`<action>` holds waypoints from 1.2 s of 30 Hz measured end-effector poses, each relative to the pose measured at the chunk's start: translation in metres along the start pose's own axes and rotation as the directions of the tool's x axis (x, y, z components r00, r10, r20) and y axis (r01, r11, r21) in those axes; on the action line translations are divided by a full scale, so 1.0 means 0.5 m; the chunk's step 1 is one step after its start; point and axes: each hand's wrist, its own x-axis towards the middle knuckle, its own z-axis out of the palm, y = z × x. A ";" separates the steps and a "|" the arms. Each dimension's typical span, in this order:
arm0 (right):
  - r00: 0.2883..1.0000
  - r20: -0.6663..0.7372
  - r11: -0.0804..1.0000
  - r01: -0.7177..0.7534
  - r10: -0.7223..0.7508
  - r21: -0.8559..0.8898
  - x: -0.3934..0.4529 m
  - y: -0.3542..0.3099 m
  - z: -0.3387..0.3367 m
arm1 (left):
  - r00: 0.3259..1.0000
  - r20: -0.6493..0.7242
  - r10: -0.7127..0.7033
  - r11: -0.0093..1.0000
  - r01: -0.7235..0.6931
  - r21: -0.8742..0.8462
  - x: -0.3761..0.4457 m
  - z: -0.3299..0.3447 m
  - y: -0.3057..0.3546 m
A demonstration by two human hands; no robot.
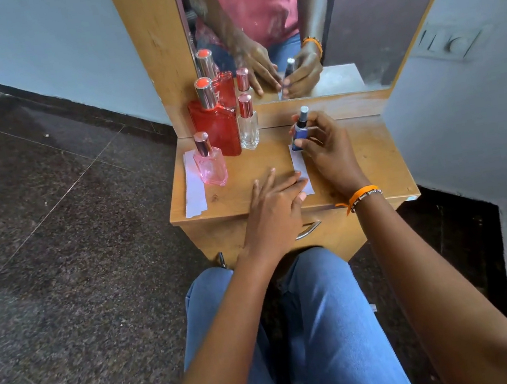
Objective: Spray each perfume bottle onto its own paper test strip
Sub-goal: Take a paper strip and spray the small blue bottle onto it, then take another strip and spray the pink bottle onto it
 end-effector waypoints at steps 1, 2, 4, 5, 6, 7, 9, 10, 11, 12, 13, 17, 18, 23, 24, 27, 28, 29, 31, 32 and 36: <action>1.000 0.010 1.000 -0.002 0.002 -0.002 0.001 0.003 0.000 | 1.000 0.002 -0.003 1.000 0.003 -0.007 0.000 0.000 0.000; 1.000 0.018 1.000 -0.002 0.002 -0.008 0.001 0.006 0.001 | 1.000 0.003 -0.004 1.000 0.004 -0.010 0.001 0.000 -0.001; 1.000 0.024 1.000 0.002 -0.001 -0.030 0.001 0.008 0.002 | 1.000 0.003 -0.002 1.000 0.002 -0.012 0.002 0.000 -0.003; 1.000 0.025 0.999 0.005 -0.004 -0.042 0.002 0.009 0.002 | 1.000 0.003 -0.002 1.000 0.002 -0.012 0.002 0.000 -0.003; 1.000 0.025 0.999 0.007 -0.006 -0.051 0.003 0.011 0.002 | 1.000 0.002 -0.004 1.000 0.004 -0.013 0.002 0.001 -0.002; 1.000 0.024 0.998 0.009 -0.008 -0.064 0.004 0.013 0.002 | 1.000 0.000 -0.005 1.000 0.005 -0.014 0.002 0.001 -0.002; 1.000 0.021 0.996 0.010 -0.008 -0.087 0.005 0.014 0.003 | 1.000 -0.003 -0.004 1.000 0.004 -0.012 0.001 0.001 -0.001; 1.000 0.017 0.996 0.006 -0.004 -0.089 0.005 0.015 0.004 | 1.000 -0.002 -0.002 1.000 0.002 -0.009 0.002 0.000 -0.001; 1.000 0.016 0.996 0.004 -0.003 -0.085 0.005 0.014 0.003 | 1.000 0.002 -0.001 1.000 0.001 -0.008 0.002 0.000 -0.001; 1.000 0.015 0.997 0.001 0.001 -0.079 0.005 0.014 0.003 | 1.000 0.008 -0.002 1.000 0.002 -0.010 0.002 0.000 -0.001; 1.000 0.017 0.997 -0.002 0.003 -0.071 0.003 0.014 0.002 | 1.000 0.011 -0.005 1.000 0.005 -0.020 0.001 0.000 -0.001; 0.994 -0.101 0.997 0.021 -0.029 -0.079 -0.026 0.003 0.004 | 0.998 -0.069 0.010 0.991 -0.019 -0.133 -0.022 -0.020 0.001; 0.979 -0.192 0.994 0.052 -0.070 -0.099 -0.042 -0.003 0.007 | 0.994 -0.112 0.021 0.988 -0.037 -0.147 -0.034 -0.029 0.002; 0.918 -0.322 0.968 0.183 -0.230 -0.169 -0.134 -0.050 0.059 | 0.904 -0.427 -0.017 0.982 -0.066 -0.179 -0.092 -0.078 -0.018; 0.937 -0.245 0.961 0.208 -0.249 -0.182 -0.146 -0.056 0.079 | 0.877 -0.477 -0.054 0.979 -0.047 -0.198 -0.100 -0.087 -0.029; 0.936 0.058 0.909 0.352 -0.348 -0.224 -0.167 -0.065 0.147 | 0.773 -0.600 -0.206 0.965 0.060 -0.254 -0.113 -0.114 -0.066; 0.911 0.134 0.879 0.411 -0.390 -0.243 -0.169 -0.067 0.170 | 0.739 -0.619 -0.267 0.952 0.103 -0.288 -0.113 -0.123 -0.077; 0.886 0.189 0.845 0.461 -0.423 -0.272 -0.169 -0.068 0.193 | 0.713 -0.623 -0.322 0.937 0.144 -0.318 -0.113 -0.132 -0.086; 0.864 0.248 0.800 0.501 -0.439 -0.329 -0.159 -0.071 0.231 | 0.697 -0.592 -0.403 0.908 0.222 -0.356 -0.111 -0.146 -0.101; 0.869 0.260 0.795 0.492 -0.421 -0.356 -0.151 -0.072 0.245 | 0.707 -0.561 -0.431 0.895 0.259 -0.362 -0.110 -0.151 -0.108; 0.890 0.313 0.769 0.447 -0.331 -0.457 -0.123 -0.072 0.277 | 0.753 -0.443 -0.487 0.867 0.355 -0.350 -0.105 -0.160 -0.132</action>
